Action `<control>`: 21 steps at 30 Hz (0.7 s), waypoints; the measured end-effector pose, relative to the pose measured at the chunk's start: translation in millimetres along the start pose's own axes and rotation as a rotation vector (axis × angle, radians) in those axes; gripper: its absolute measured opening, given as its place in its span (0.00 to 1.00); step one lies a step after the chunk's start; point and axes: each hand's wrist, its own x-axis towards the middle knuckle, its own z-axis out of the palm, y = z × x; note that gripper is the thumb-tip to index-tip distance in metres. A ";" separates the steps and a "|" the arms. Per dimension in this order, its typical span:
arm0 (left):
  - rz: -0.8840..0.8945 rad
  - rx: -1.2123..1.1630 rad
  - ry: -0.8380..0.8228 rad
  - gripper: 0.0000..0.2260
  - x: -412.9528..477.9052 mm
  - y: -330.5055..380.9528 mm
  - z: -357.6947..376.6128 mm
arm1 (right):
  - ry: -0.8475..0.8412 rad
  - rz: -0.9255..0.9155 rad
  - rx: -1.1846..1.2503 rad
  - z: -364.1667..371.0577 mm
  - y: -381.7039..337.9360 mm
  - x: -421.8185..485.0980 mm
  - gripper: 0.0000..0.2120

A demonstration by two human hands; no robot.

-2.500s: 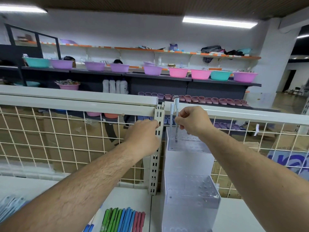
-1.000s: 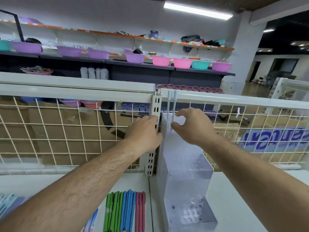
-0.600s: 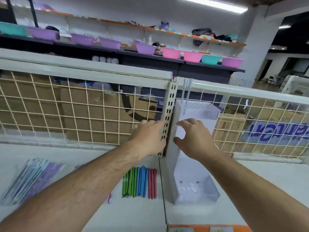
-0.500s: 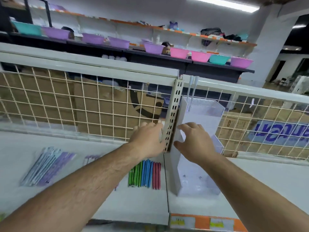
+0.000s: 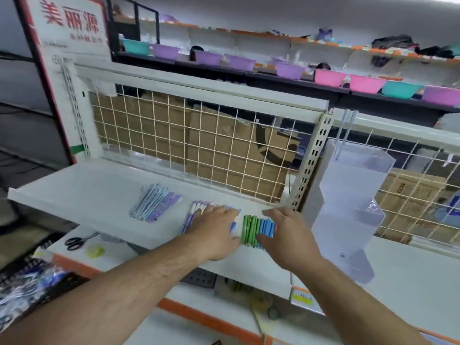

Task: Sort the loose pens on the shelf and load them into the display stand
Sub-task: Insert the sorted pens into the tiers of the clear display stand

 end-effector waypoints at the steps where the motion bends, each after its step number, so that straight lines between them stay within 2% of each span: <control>1: -0.004 -0.002 0.010 0.29 -1.8 -7.3 -0.1 | -0.007 -0.012 0.001 2.3 -6.7 1.3 0.28; 9: 0.002 -0.019 0.014 0.31 -0.5 -85.0 -12.2 | -0.020 -0.049 0.011 36.4 -72.3 41.4 0.27; 16: 0.016 0.024 -0.042 0.27 20.3 -197.5 -24.4 | -0.053 -0.001 0.047 102.5 -159.0 100.3 0.26; 19: 0.004 0.053 -0.064 0.23 31.1 -249.1 -23.8 | -0.068 0.021 0.069 131.6 -193.1 121.0 0.26; 21: 0.005 0.061 -0.089 0.24 37.8 -277.5 -24.9 | -0.091 0.037 0.075 147.4 -211.2 132.6 0.25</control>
